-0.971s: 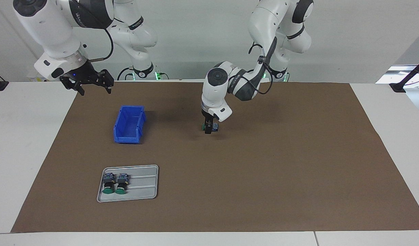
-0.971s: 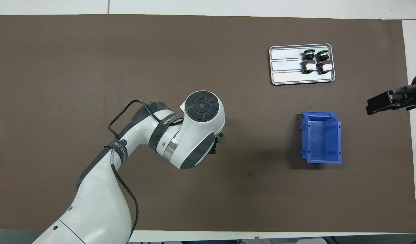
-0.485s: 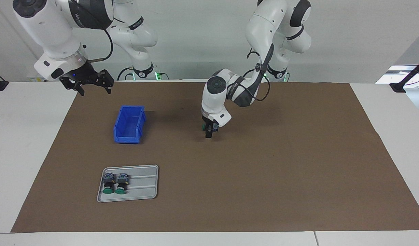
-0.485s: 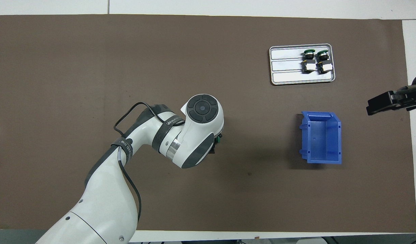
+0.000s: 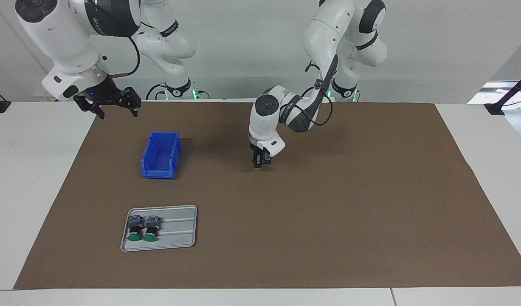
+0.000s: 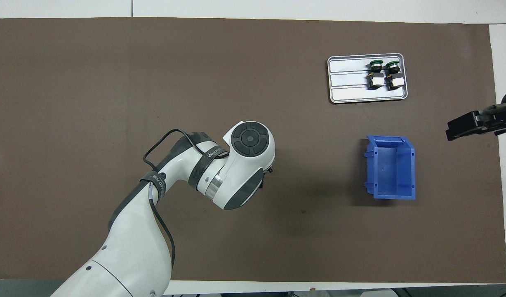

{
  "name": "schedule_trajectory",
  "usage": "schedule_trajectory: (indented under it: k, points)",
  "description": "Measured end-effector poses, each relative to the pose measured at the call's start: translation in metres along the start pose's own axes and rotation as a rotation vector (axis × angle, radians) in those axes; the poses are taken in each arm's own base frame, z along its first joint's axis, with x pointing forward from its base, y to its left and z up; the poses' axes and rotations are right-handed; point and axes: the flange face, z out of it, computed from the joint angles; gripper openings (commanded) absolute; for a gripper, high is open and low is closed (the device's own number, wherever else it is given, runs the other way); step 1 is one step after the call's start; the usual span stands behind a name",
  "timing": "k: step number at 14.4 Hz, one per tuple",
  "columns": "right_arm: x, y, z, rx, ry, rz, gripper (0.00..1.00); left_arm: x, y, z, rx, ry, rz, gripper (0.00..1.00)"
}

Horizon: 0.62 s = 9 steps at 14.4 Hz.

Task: Place and press button with both arms
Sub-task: 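Move the left gripper over the green button on the table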

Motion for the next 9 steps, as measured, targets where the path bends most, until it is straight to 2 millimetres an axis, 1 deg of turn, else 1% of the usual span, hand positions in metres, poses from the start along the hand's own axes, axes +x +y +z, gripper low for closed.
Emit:
schedule_trajectory:
  k: [3, 4, 7, 9]
  points:
    - [-0.0002, 0.0019, 0.0002, 0.001, 0.000, 0.003, 0.99, -0.0020, -0.0017, 0.0004, 0.000, 0.000, 0.004, 0.23]
    - [-0.0002, 0.0016, 0.0002, 0.001, 0.000, 0.003, 0.99, -0.0026, -0.0022, 0.0005, 0.000, 0.000, 0.005, 0.19]
    - [-0.0001, 0.0007, 0.0003, 0.000, -0.001, 0.001, 0.99, -0.0030, -0.0025, 0.0004, 0.000, 0.001, 0.006, 0.14]
    - [-0.0001, 0.0007, 0.0004, 0.000, -0.001, 0.001, 0.99, -0.0005, -0.0003, -0.0015, -0.003, 0.000, 0.002, 0.14]
